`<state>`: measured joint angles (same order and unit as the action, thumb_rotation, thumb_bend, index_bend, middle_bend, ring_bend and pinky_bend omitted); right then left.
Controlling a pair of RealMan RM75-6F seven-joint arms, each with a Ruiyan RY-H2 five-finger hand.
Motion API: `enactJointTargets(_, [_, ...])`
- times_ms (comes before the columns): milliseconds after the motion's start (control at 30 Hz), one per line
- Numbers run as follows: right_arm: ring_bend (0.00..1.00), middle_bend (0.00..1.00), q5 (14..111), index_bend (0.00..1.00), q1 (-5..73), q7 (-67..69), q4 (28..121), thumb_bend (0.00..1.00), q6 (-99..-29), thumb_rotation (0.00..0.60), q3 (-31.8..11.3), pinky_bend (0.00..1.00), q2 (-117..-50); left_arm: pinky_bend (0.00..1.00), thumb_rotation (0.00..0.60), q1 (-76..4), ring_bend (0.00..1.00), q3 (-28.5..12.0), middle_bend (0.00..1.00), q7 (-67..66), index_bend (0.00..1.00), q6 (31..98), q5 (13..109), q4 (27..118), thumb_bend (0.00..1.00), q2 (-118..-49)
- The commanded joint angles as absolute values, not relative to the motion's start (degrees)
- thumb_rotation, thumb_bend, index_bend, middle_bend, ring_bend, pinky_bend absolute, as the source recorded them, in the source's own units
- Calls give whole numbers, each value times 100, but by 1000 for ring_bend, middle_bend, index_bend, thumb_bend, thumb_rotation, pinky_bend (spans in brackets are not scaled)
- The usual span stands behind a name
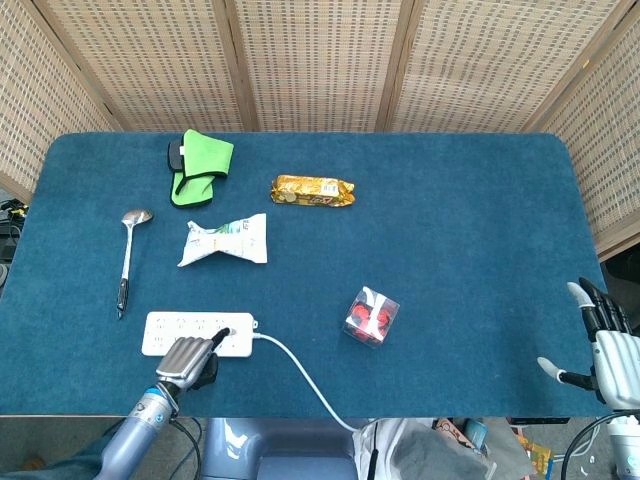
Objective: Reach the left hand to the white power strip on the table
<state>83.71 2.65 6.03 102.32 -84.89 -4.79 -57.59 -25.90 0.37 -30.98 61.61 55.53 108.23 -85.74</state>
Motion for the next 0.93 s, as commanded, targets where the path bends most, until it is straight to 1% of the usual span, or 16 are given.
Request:
enactJointTargets(33, [0, 0, 8378, 0, 268, 595, 10232, 0, -8486, 600, -476, 0, -5762, 1000, 600, -2397, 982, 13, 1000, -2441, 191, 6497, 6388, 10844, 1000, -8401])
enactJointTargets(167, [0, 0, 8401, 0, 272, 560, 10244, 0, -8481, 600, -462, 0, -5773, 1000, 600, -2224, 982, -5, 1000, -1934, 191, 6862, 7034, 10957, 1000, -8057])
enactJointTargets(200, [0, 0, 8407, 0, 272, 547, 10247, 0, -8483, 600, -459, 0, -5777, 998, 600, -2183, 966, -26, 995, -1793, 189, 6969, 7205, 10978, 987, -7963])
enactJointTargets(233, [0, 0, 8413, 0, 271, 541, 10250, 0, -8486, 600, -457, 0, -5779, 964, 600, -2155, 915, -34, 952, -1691, 176, 7036, 7318, 10988, 889, -7894])
enactJointTargets(267, [0, 0, 8418, 0, 270, 536, 10254, 0, -8490, 600, -455, 0, -5780, 892, 600, -2126, 840, -44, 876, -1586, 151, 7109, 7433, 10991, 749, -7821])
enactJointTargets(300, [0, 0, 8424, 0, 267, 529, 10260, 0, -8498, 600, -453, 0, -5781, 681, 600, -2081, 626, -49, 659, -1428, 94, 7213, 7601, 10986, 451, -7700])
enactJointTargets(333, [0, 0, 8426, 0, 265, 524, 10263, 0, -8503, 600, -452, 0, -5782, 489, 600, -2050, 443, -37, 466, -1332, 58, 7265, 7692, 10983, 265, -7609])
enactJointTargets(367, [0, 0, 8429, 0, 262, 519, 10266, 0, -8507, 600, -451, 0, -5784, 223, 600, -2028, 199, -14, 209, -1260, 14, 7286, 7766, 10983, 62, -7498])
enactJointTargets(400, [0, 0, 8430, 0, 262, 517, 10268, 0, -8510, 600, -451, 0, -5784, 73, 600, -2019, 56, -1, 63, -1227, 0, 7290, 7797, 10986, 0, -7437])
enactJointTargets(433, [0, 0, 8433, 0, 259, 508, 10277, 0, -8517, 600, -450, 0, -5785, 2, 600, -1972, 0, 53, 0, -1195, 0, 7301, 7813, 11035, 0, -7112])
enactJointTargets(467, [0, 0, 8434, 0, 257, 503, 10282, 0, -8520, 600, -449, 0, -5784, 0, 600, -1933, 0, 51, 0, -1192, 0, 7365, 7824, 11073, 0, -6921])
enactJointTargets(500, [0, 0, 8440, 0, 246, 503, 10296, 0, -8545, 600, -450, 0, -5780, 0, 600, -1680, 0, -18, 0, -1026, 0, 7823, 7785, 11057, 0, -6565])
enactJointTargets(567, [0, 0, 8461, 0, 231, 499, 10311, 0, -8572, 600, -442, 0, -5777, 0, 600, -1422, 0, 6, 0, -803, 0, 8209, 7885, 10896, 0, -6262])
enactJointTargets(600, [0, 0, 8475, 0, 225, 493, 10315, 0, -8584, 600, -437, 0, -5774, 0, 600, -1288, 0, -1, 0, -749, 0, 8417, 7907, 10723, 0, -6197])
enactJointTargets(700, [0, 0, 8472, 0, 226, 482, 10317, 0, -8579, 600, -435, 0, -5777, 0, 600, -1036, 0, 2, 0, -520, 0, 8695, 7888, 10403, 0, -6116])
enactJointTargets(933, [0, 0, 8429, 0, 233, 463, 10309, 0, -8563, 600, -451, 0, -5780, 0, 600, -893, 0, -40, 0, -127, 0, 8636, 7858, 10087, 0, -6009])
